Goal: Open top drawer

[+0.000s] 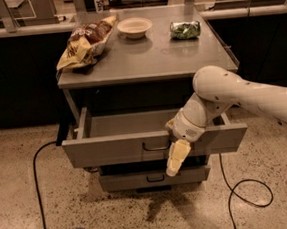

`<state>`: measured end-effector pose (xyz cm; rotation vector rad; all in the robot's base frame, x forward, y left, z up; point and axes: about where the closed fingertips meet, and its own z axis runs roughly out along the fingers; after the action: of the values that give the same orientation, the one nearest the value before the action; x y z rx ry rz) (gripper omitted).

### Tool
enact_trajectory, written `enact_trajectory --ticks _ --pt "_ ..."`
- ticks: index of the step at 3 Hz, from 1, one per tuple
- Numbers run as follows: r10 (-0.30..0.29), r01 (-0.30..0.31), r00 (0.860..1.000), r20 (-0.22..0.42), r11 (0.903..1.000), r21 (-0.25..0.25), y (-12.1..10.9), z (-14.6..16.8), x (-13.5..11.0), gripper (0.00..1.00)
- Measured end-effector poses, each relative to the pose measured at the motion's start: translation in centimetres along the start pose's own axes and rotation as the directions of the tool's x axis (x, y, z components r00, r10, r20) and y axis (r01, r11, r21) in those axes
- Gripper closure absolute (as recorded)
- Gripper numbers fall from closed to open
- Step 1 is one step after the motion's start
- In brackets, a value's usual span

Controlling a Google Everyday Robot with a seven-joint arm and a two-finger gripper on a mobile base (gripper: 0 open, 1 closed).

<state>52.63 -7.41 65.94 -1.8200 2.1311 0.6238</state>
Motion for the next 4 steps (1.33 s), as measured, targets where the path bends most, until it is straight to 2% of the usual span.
enact_trajectory --ticks 1,2,3,4 --pt "0.003 -0.004 1.000 -0.019 0.9993 -0.038 1.4 -0.1 0.6 0.00" --pt "-0.030 0.025 0.998 -0.050 0.9944 -0.103 3.7 0.0 0.2 0.00" --pt "-0.030 0.025 0.998 -0.050 0.9944 -0.103 3.7 0.0 0.2 0.00" --pt "-0.077 0.070 0.996 -0.048 0.9884 -0.135 5.5 0.0 0.8 0.00"
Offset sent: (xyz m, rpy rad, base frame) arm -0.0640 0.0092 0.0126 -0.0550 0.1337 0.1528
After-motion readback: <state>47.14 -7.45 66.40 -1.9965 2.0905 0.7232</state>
